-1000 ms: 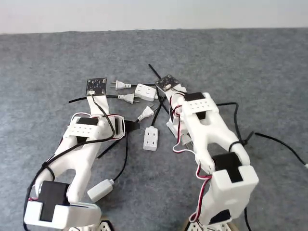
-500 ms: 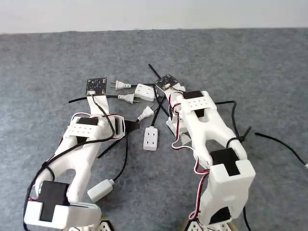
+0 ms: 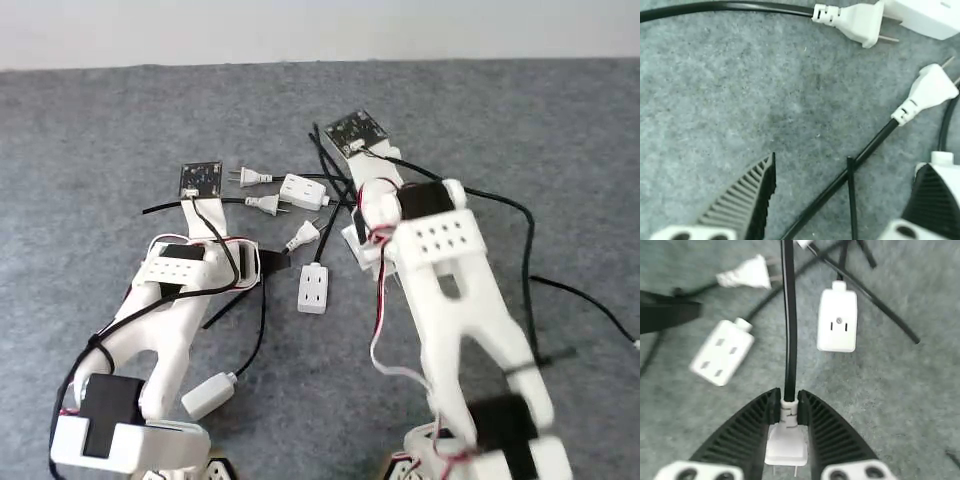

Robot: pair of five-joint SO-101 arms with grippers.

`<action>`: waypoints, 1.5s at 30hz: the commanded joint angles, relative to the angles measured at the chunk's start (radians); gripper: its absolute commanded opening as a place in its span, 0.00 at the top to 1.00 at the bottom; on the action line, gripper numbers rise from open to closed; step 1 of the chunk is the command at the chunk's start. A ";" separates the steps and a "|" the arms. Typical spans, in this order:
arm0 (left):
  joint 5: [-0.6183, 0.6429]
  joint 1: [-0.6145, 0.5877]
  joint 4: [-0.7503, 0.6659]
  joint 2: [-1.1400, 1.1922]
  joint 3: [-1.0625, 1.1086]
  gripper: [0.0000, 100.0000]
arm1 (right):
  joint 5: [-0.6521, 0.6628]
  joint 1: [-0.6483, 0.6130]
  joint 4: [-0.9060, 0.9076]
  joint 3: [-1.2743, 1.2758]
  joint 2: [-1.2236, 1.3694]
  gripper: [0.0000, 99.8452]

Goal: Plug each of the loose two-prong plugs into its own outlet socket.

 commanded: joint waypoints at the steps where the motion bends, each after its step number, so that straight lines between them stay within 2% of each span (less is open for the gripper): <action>1: -0.006 0.005 -0.018 -0.003 -0.007 0.60 | -0.018 -0.056 0.038 -0.021 -0.157 0.99; 6: -0.146 0.048 0.072 -0.002 -0.013 0.60 | -0.029 -0.176 0.039 -0.014 -0.252 0.99; 11: -0.252 0.060 0.080 -0.003 -0.005 0.60 | -0.064 -0.277 -0.035 0.066 -0.275 0.99; 17: -0.402 0.078 0.083 -0.015 0.028 0.60 | -0.063 -0.277 -0.217 0.206 -0.272 0.99; 23: -0.462 0.086 0.091 -0.017 0.033 0.60 | -0.038 -0.277 -0.325 0.250 -0.191 0.99; 33: -0.578 0.091 0.143 -0.041 0.041 0.60 | -0.003 -0.251 -0.378 0.247 -0.124 0.99; 45: -0.612 0.114 0.038 -0.193 0.200 0.60 | -0.012 -0.255 -0.435 0.255 -0.120 0.99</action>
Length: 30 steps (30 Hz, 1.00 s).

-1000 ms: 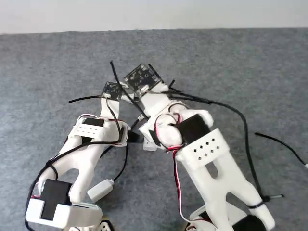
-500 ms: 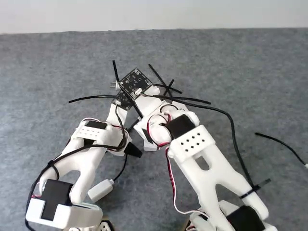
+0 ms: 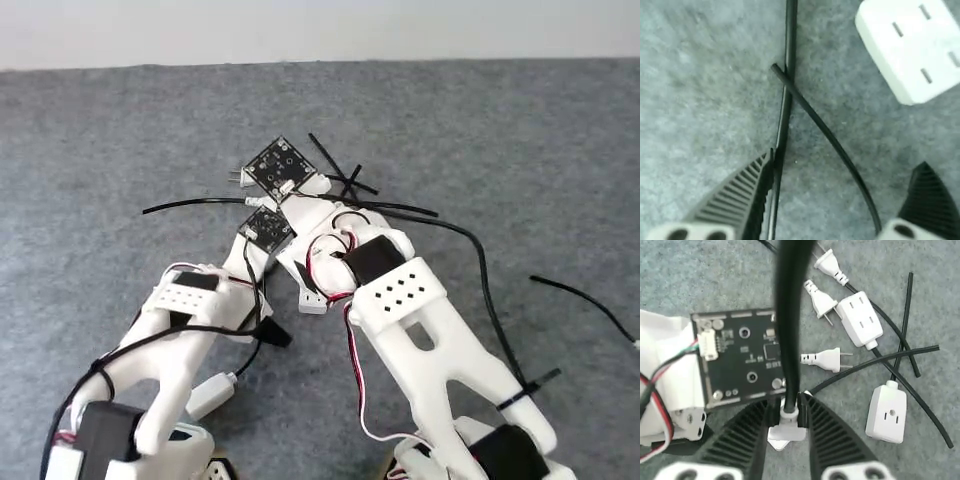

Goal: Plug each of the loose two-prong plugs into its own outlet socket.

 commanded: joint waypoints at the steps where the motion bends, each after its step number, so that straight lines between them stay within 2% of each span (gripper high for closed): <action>1: -0.012 0.017 -0.029 -0.048 -0.001 0.60 | 0.003 0.005 -0.027 -0.011 -0.004 0.99; 5: -0.006 0.015 -0.038 -0.048 0.002 0.60 | -0.061 0.012 -0.041 -0.009 -0.004 0.99; 7: 0.023 0.009 -0.043 -0.048 0.002 0.60 | -0.141 0.030 -0.041 -0.009 -0.004 0.99; 10: 0.176 -0.006 -0.080 -0.055 0.010 0.60 | -0.325 0.082 -0.062 0.002 0.002 0.99; 15: 0.377 -0.086 -0.199 -0.057 0.012 0.60 | -0.499 0.130 -0.177 0.078 0.042 0.99; 18: 0.440 -0.140 -0.239 -0.057 0.013 0.60 | -0.505 0.127 -0.208 0.097 0.058 0.99; 22: 0.445 -0.216 -0.342 -0.057 0.058 0.60 | -0.505 0.125 -0.209 0.098 0.074 0.99; 25: 0.445 -0.229 -0.400 -0.077 0.093 0.60 | -0.505 0.125 -0.229 0.100 0.097 0.99; 30: 0.445 -0.230 -0.404 -0.169 0.142 0.60 | -0.505 0.125 -0.240 0.094 0.142 0.99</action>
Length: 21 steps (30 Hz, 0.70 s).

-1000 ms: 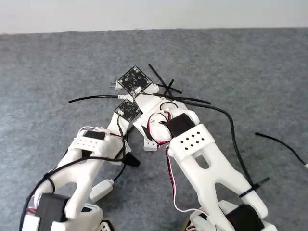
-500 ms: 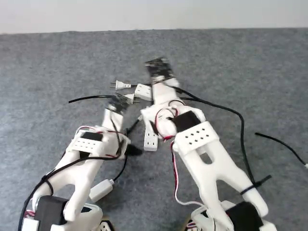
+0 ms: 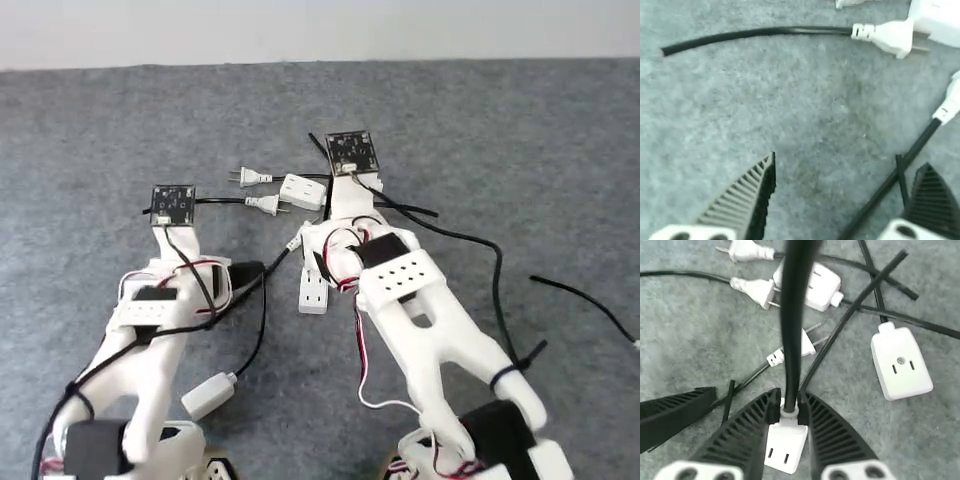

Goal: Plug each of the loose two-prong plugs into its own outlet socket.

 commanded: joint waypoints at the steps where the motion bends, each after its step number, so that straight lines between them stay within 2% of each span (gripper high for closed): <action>1: 0.011 -0.006 -0.028 -0.095 0.018 0.60 | -0.009 0.010 -0.036 -0.018 0.005 0.99; 21: 0.009 -0.008 -0.029 -0.103 0.024 0.60 | -0.005 0.010 -0.030 0.040 0.012 0.99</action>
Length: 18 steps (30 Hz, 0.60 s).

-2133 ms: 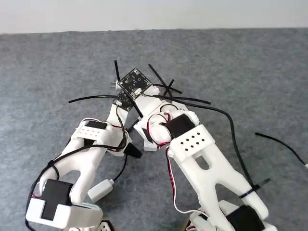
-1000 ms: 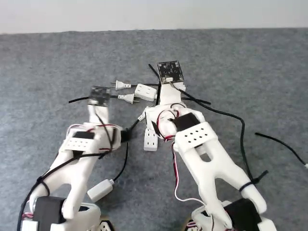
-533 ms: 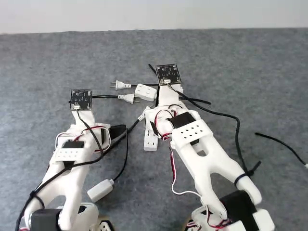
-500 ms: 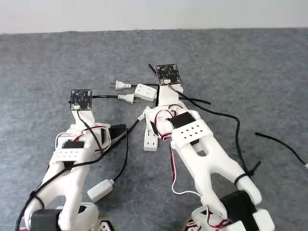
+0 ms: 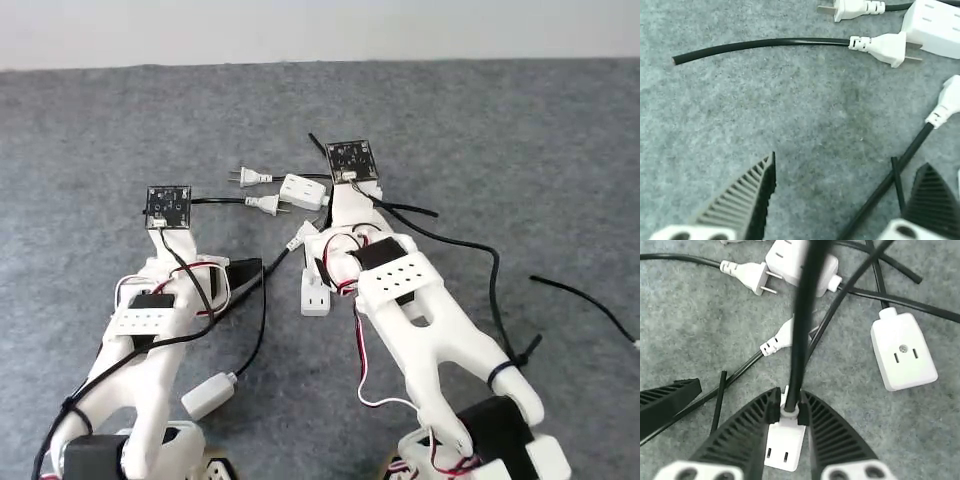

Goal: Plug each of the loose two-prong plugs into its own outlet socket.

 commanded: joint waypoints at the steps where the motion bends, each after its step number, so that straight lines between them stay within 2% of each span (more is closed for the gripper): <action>1: 0.009 -0.005 -0.026 -0.034 -0.010 0.60 | -0.006 0.008 -0.008 -0.006 -0.004 0.99; 9: 0.009 -0.005 -0.026 -0.034 -0.010 0.60 | -0.002 0.002 -0.013 0.028 -0.004 0.99; 18: 0.009 -0.005 -0.095 -0.035 0.018 0.60 | 0.103 -0.050 -0.015 0.095 -0.004 0.99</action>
